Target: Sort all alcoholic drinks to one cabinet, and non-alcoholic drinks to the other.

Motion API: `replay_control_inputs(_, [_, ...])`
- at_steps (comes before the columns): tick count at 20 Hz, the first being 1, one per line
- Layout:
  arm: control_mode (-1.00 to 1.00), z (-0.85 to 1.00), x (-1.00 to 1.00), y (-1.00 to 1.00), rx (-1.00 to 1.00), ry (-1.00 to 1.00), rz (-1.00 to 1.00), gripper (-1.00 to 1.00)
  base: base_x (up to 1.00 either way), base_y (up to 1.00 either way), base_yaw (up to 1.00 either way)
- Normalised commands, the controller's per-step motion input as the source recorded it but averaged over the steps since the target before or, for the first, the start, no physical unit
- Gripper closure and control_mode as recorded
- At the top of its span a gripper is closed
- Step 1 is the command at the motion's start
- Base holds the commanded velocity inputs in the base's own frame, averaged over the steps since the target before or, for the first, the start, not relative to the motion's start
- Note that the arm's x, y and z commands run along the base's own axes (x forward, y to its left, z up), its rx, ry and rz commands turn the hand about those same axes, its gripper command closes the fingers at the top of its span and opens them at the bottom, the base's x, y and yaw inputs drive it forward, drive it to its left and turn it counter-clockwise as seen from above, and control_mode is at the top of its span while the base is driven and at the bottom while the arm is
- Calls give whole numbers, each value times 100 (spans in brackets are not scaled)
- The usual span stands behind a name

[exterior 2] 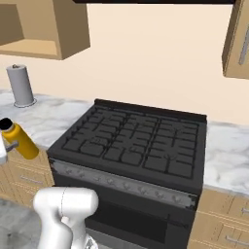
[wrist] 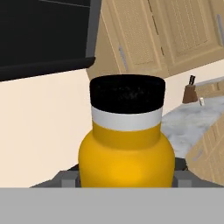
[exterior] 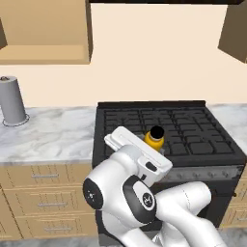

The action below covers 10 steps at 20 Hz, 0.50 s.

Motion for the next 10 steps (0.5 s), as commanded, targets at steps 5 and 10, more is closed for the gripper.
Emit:
replay_control_inputs(5, [100,0,0,0,0,0,0,100,64,69,0])
replay_control_inputs(10, [100,0,0,0,0,0,0,100,64,55,-5])
